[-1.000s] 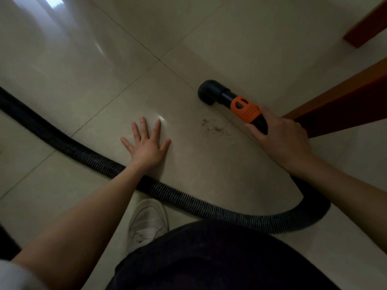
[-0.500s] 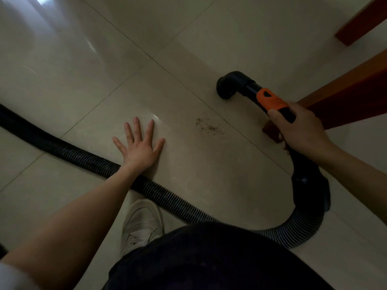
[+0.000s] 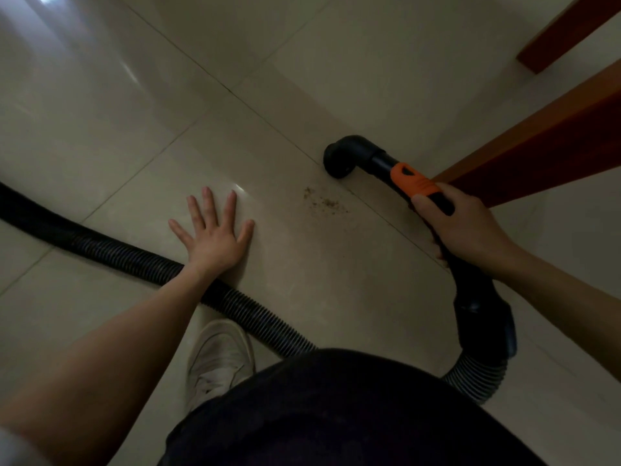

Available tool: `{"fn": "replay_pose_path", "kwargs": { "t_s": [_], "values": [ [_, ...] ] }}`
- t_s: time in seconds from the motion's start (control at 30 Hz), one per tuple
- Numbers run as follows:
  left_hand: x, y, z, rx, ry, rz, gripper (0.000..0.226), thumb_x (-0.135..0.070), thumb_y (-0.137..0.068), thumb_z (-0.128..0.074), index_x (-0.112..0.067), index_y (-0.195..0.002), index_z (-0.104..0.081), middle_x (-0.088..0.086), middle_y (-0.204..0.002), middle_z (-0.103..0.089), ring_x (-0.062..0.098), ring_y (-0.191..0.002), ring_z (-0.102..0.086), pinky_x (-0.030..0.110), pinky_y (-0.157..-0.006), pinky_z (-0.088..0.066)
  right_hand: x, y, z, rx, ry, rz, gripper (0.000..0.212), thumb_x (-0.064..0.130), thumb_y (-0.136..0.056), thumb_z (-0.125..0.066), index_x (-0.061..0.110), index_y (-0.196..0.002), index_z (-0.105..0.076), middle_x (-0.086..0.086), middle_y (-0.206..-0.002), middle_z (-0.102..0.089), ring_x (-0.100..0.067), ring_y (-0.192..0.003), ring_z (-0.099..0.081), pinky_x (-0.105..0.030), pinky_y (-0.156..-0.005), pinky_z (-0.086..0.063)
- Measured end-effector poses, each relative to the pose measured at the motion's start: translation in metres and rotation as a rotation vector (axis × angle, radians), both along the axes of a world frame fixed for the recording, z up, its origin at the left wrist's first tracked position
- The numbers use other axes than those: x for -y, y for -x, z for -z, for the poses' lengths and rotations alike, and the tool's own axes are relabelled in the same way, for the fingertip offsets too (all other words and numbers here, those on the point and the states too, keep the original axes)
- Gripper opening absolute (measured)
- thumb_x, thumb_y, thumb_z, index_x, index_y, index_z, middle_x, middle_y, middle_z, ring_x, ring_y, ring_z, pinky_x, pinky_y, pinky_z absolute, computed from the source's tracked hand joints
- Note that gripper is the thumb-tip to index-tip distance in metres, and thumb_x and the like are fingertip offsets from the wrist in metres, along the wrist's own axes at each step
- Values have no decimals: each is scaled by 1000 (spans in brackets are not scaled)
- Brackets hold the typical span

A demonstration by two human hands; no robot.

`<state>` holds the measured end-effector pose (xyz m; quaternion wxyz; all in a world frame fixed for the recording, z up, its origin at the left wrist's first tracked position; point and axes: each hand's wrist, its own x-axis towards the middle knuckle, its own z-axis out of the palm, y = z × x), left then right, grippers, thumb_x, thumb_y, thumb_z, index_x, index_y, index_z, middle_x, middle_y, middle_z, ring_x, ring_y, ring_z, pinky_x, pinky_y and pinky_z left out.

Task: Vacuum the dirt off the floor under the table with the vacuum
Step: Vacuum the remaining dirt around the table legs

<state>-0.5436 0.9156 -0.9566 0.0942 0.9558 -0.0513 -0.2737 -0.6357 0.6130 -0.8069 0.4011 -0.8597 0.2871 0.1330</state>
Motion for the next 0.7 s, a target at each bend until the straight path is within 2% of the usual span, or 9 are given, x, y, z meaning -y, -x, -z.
{"fn": "replay_pose_path", "kwargs": {
  "t_s": [0.07,0.27,0.37,0.5,0.7],
  "values": [
    [0,0,0,-2,1,-2,66,-61,-93,-15,-36,-148,12,4,-153,29,29,-139,30,63,-103,19,-3,3,2,5,-8,-26,22,40,-95,-51,23,-108,-55,-9,-64,-56,-14,-40,-51,-23,-36,-41],
    [1,0,3,2,1,-9,66,-61,-93,-16,-37,-148,12,4,-154,28,29,-139,30,63,-103,19,4,2,-4,18,35,35,25,40,-95,-50,22,-112,-54,-8,-69,-55,-19,-49,-54,-25,-41,-45],
    [0,0,4,7,-5,-15,66,-62,-92,-15,-37,-148,11,3,-154,27,29,-139,29,63,-104,18,-1,9,-4,-17,23,-6,23,40,-95,-51,23,-110,-55,-9,-67,-56,-18,-47,-54,-25,-38,-45],
    [1,0,5,10,-6,-9,66,-62,-93,-16,-36,-148,11,4,-154,28,29,-139,29,63,-103,19,-15,15,-1,-4,62,-94,30,39,-94,-52,29,-122,-52,-5,-69,-56,-19,-48,-55,-23,-38,-43],
    [1,0,5,11,-5,-12,67,-62,-93,-16,-36,-148,11,4,-154,27,29,-140,28,64,-103,18,-17,22,1,13,94,-116,32,38,-94,-53,27,-123,-51,-2,-67,-55,-16,-45,-53,-19,-36,-40]
  ]
}}
